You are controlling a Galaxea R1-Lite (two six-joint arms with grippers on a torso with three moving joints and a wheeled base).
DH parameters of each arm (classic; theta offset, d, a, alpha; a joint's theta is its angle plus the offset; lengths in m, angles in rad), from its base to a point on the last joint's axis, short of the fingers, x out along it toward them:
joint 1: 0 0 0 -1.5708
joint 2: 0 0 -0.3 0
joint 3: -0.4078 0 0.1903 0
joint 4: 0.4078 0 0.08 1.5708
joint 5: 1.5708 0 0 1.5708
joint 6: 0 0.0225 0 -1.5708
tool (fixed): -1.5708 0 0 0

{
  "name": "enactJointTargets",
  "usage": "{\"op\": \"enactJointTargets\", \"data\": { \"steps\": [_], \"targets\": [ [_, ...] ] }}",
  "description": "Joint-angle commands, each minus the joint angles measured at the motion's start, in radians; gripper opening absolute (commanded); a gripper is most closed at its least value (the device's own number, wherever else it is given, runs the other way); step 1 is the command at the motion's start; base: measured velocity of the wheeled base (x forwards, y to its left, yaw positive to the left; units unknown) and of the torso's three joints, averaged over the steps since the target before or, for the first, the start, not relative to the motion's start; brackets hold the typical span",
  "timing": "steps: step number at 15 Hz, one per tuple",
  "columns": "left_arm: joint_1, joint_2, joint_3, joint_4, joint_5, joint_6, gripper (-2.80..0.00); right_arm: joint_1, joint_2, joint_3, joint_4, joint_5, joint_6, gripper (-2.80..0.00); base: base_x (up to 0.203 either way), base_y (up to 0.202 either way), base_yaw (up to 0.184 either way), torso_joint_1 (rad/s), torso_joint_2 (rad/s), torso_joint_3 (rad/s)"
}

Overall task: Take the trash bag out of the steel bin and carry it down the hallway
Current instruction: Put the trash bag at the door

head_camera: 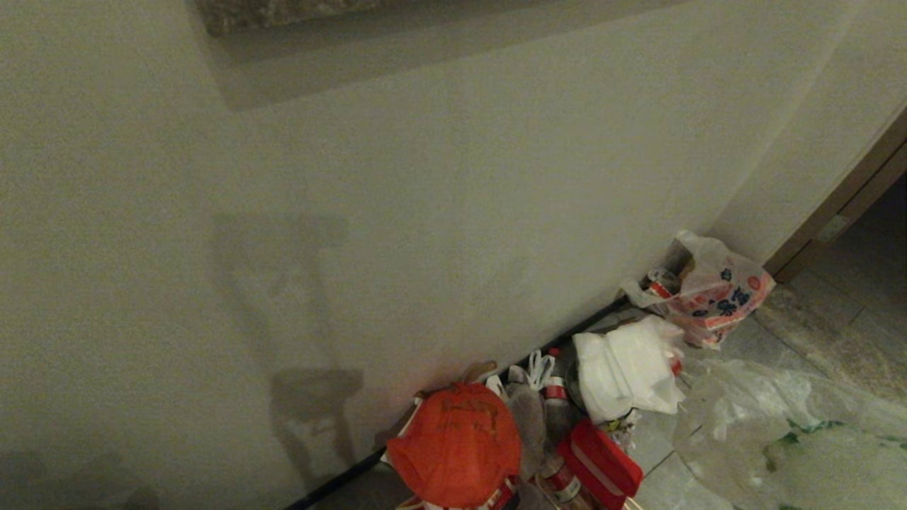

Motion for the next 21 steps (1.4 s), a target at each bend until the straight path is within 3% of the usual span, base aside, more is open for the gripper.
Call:
{"op": "enactJointTargets", "data": {
  "steps": [1, 2, 3, 6, 9, 15, 21],
  "targets": [
    [0.0, 0.0, 0.002, 0.0, 0.001, -0.001, -2.8, 0.0, 0.315, -0.217, 0.046, 0.009, -0.01, -2.8, 0.0, 0.0, 0.0, 0.0, 0.0, 0.0],
    [0.0, 0.0, 0.002, 0.0, 0.001, -0.001, -2.8, 0.001, 0.388, -0.309, 0.078, 0.017, -0.018, -2.8, 0.0, 0.0, 0.0, 0.0, 0.0, 0.0],
    [0.0, 0.0, 0.002, 0.0, 0.001, -0.001, -2.8, 0.001, 0.433, -0.365, 0.111, 0.025, -0.027, 0.0, 0.0, 0.0, 0.0, 0.0, 0.0, 0.0],
    [0.0, 0.0, 0.002, 0.0, 0.001, -0.001, -2.8, 0.001, 0.445, -0.379, 0.132, 0.031, -0.034, 0.0, 0.0, 0.0, 0.0, 0.0, 0.0, 0.0],
    [0.0, 0.0, 0.002, 0.0, 0.001, -0.001, -2.8, 0.073, 0.576, -0.316, 0.13, 0.035, -0.184, 0.0, 0.0, 0.0, 0.0, 0.0, 0.0, 0.0],
    [0.0, 0.0, 0.0, 0.0, 0.001, -0.001, -2.8, 0.163, 0.661, -0.279, 0.128, 0.041, -0.259, 0.0, 0.0, 0.0, 0.0, 0.0, 0.0, 0.0],
    [0.0, 0.0, 0.002, 0.0, 0.001, -0.001, -2.8, 0.173, 0.674, -0.264, 0.133, 0.026, -0.234, 0.0, 0.0, 0.0, 0.0, 0.0, 0.0, 0.0]
  ]
}}
